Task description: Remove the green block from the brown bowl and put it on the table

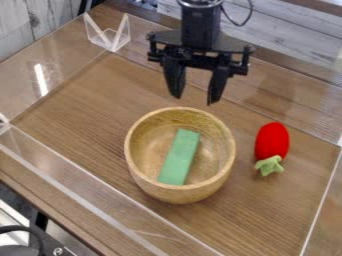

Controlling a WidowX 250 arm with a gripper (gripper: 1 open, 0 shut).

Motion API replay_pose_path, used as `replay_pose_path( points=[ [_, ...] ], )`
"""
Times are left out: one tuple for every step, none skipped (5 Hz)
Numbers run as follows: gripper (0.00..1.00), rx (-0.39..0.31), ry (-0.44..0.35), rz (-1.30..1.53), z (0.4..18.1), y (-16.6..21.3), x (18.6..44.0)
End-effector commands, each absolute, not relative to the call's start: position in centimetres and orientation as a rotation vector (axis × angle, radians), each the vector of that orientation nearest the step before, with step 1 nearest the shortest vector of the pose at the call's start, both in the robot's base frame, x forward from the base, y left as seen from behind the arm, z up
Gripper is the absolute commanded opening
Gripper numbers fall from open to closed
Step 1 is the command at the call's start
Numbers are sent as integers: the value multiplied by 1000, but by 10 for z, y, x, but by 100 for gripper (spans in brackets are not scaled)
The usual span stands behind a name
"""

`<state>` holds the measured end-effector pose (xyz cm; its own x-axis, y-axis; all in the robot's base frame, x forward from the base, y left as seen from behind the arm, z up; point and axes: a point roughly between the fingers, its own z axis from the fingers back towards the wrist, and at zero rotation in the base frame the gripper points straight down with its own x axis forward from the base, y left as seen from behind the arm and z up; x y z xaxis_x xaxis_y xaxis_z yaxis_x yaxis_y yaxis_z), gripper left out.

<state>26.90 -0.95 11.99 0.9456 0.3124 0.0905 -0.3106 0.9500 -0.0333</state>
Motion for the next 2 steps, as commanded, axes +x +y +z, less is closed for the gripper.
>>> replay_pose_path(
  points=[
    [100, -23, -122, 306, 119, -8, 270],
    [100, -21, -111, 320, 101, -11, 261]
  ],
)
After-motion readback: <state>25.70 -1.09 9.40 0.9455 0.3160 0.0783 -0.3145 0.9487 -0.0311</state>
